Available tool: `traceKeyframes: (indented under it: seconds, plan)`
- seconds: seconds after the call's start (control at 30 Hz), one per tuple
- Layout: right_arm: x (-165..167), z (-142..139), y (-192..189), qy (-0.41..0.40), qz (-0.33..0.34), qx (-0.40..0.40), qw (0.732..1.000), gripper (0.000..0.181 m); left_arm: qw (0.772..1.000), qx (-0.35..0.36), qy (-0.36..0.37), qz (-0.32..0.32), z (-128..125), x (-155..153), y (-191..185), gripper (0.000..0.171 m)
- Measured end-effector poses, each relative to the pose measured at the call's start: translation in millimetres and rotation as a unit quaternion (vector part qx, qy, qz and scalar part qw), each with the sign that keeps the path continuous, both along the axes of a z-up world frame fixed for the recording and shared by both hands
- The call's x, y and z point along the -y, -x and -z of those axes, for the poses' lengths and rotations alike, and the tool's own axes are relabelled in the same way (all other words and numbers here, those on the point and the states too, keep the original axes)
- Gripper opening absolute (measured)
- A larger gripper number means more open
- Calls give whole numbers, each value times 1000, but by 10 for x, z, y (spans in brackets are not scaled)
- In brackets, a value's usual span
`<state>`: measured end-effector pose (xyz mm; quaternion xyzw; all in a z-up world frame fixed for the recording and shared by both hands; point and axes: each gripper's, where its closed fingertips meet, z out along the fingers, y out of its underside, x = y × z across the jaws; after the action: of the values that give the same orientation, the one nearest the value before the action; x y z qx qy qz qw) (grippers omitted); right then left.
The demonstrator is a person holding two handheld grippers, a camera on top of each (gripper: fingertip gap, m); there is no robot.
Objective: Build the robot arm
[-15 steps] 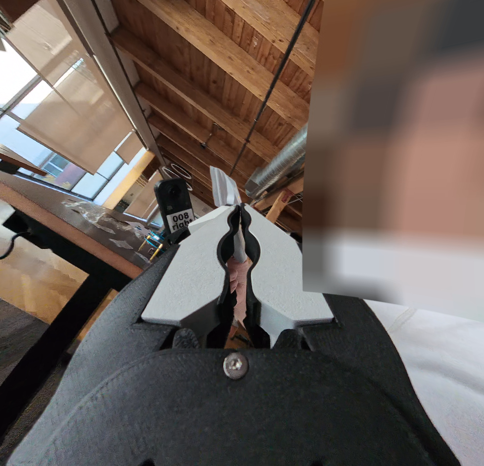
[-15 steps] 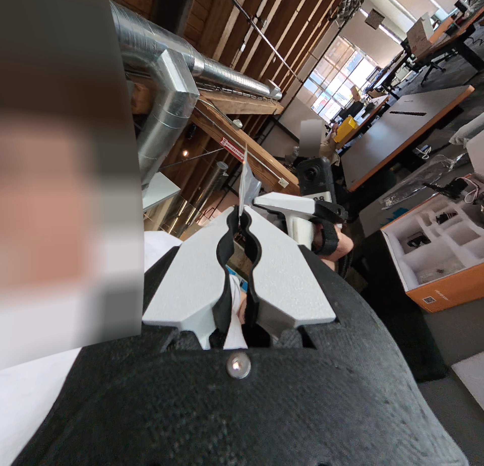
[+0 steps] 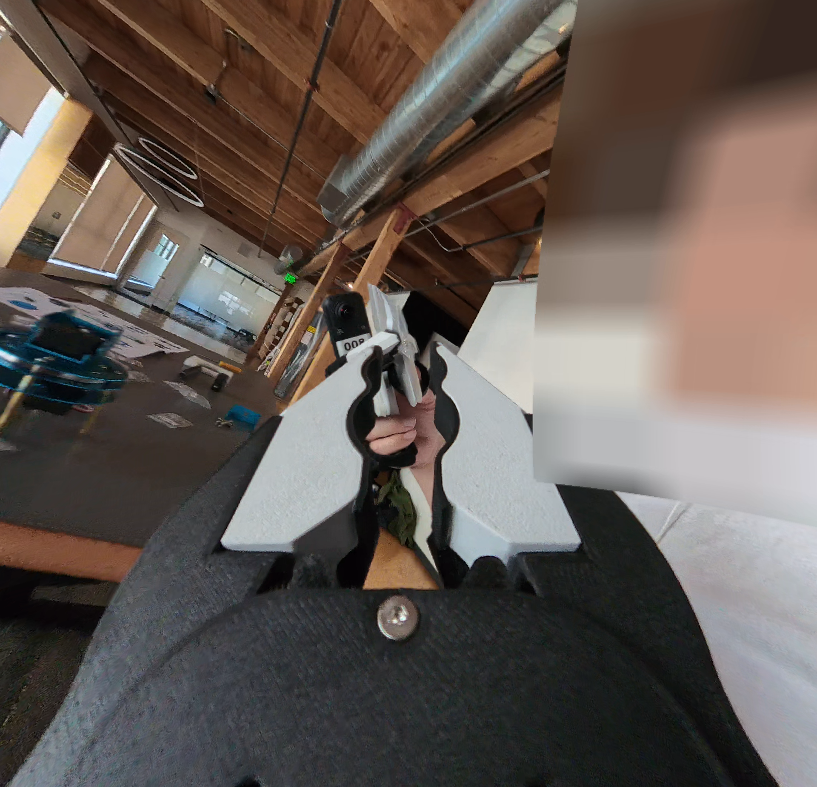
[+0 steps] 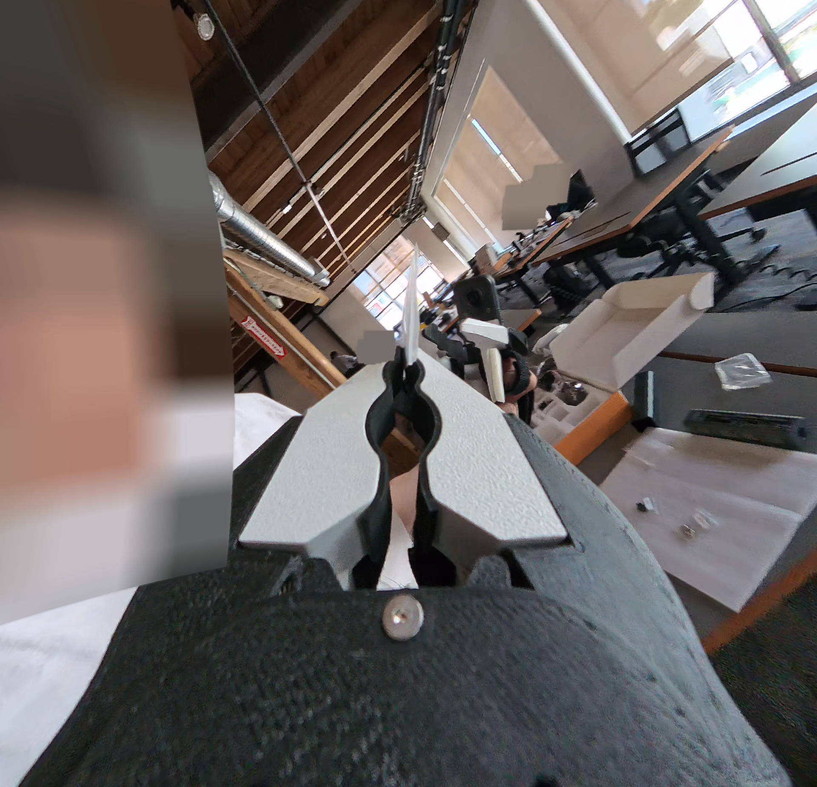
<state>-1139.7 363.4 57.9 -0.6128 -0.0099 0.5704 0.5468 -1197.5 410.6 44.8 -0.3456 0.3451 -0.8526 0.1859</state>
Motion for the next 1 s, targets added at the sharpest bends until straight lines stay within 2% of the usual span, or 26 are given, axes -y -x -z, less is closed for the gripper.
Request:
traceKeyframes:
  seconds: [0.03,0.23,0.33,0.43,0.57,0.7,0.87,0.93,1.0]
  plan:
    - [247,-28,-160,-2,17,5,1000,0,1000,1,-8,8,-16,211,-133,21]
    - [1655,-69,-991,8,102,40,994,0,999,13,-1,39,-126,1405,-877,21]
    - [2187,11,-1361,27,163,97,982,0,998,-17,-4,57,-59,1945,-1285,23]
    - [2581,66,-1660,42,222,166,960,0,997,-43,9,61,-45,2390,-1653,29]
    - [2945,98,-1842,42,269,273,923,0,992,-89,-1,93,-75,2963,-2069,41]
    - [3184,48,-1918,26,307,344,887,0,984,-114,-23,134,-153,3434,-2328,38]
    - [3351,11,-1985,24,294,337,894,0,976,-134,-17,172,-137,3691,-2555,20]
    - [3365,8,-2046,27,286,315,904,0,973,-129,-4,192,-133,3710,-2598,0]
    - [3340,48,-2113,40,269,281,920,0,971,-129,10,202,-121,3692,-2664,0]
